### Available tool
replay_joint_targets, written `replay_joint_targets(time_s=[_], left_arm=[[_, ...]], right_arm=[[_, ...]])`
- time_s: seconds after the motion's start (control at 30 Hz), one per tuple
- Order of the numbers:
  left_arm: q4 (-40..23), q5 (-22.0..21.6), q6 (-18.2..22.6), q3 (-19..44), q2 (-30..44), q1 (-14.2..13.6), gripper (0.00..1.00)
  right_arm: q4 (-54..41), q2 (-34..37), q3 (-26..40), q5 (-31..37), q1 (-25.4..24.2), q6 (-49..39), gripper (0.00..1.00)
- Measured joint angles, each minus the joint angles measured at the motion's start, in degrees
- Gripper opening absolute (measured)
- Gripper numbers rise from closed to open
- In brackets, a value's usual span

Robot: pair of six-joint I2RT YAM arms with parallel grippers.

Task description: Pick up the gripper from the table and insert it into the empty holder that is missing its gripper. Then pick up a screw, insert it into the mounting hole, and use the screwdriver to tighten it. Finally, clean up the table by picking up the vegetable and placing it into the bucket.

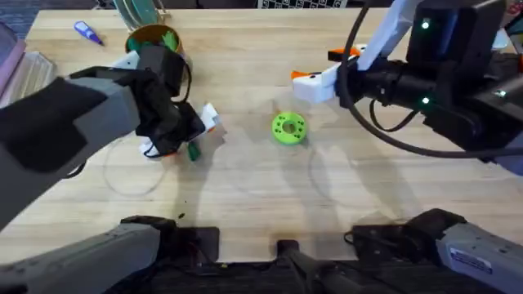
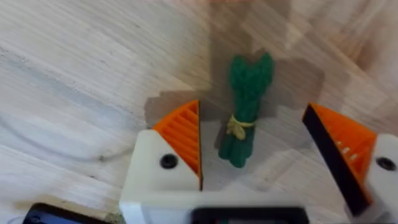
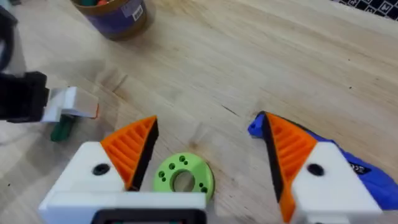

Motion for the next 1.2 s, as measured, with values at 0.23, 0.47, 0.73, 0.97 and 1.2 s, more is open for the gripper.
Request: replay_joint_targets(time_s=[0.23,0.47,0.73,0.97,1.2], left_arm=[[0.04,-1.35,-0.70,0.68,2.80,0.00,0.716],[1.17,-0.69,-0.83,1.07,3.21,0.00,0.014],[-13.45,0.01,0.10,12.65,4.40,0.00,0.017],[-6.26,-1.43,10.49,29.32,4.38,0.00,0.015],[9.71,-7.98,15.15,30.71,5.42,3.35,0.013]], right_arm=[[-0.02,0.00,0.00,0.00,0.00,0.00,0.991],[-0.01,0.00,0.00,0.00,0.00,0.00,0.992],[-0.02,0.00,0.00,0.00,0.00,0.00,0.992],[-0.01,0.00,0.00,0.00,0.00,0.00,0.992],[-0.01,0.00,0.00,0.00,0.00,0.00,0.991]])
